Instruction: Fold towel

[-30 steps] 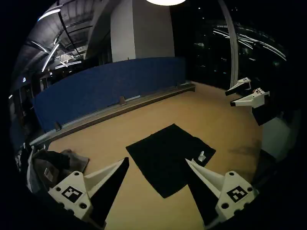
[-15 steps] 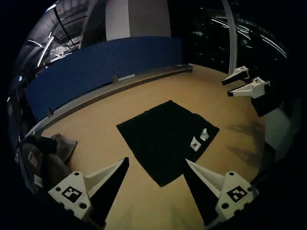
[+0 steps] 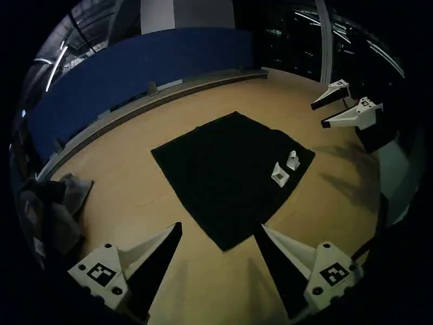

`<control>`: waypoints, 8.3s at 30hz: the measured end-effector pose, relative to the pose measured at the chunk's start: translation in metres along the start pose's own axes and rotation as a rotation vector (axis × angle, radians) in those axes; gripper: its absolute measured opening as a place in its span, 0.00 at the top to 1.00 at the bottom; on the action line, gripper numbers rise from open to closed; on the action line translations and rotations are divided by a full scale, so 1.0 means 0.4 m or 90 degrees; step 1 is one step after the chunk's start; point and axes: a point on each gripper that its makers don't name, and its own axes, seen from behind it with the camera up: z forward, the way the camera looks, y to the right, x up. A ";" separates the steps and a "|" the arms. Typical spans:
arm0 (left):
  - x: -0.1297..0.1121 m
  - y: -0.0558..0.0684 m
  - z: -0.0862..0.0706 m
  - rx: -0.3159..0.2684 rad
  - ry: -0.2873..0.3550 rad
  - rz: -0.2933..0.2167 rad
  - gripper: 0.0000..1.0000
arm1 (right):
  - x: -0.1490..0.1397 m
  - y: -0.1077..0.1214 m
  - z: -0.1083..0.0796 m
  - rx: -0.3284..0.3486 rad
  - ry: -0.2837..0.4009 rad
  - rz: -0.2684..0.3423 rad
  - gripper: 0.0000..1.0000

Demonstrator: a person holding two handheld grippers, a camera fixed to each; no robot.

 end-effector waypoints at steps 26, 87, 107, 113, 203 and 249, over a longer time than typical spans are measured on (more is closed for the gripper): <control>-0.069 0.015 0.060 -0.011 -0.041 -0.008 0.02 | -0.171 -0.024 0.094 0.014 -0.089 -0.010 0.00; -0.093 0.057 0.084 0.002 -0.100 -0.017 0.90 | -0.197 -0.036 0.097 0.022 -0.115 0.038 0.90; -0.022 0.051 0.007 0.021 -0.069 -0.065 0.90 | -0.098 -0.035 0.024 0.010 -0.072 0.033 0.90; 0.009 0.050 -0.028 0.027 -0.054 -0.085 0.90 | -0.079 -0.036 -0.003 0.006 -0.063 0.035 0.90; 0.172 0.040 -0.101 0.070 -0.046 -0.159 0.90 | 0.053 0.001 -0.100 -0.004 -0.063 0.059 0.90; 0.102 -0.094 0.185 0.085 -0.117 -0.148 0.91 | -0.015 0.123 0.185 -0.021 -0.146 0.109 0.90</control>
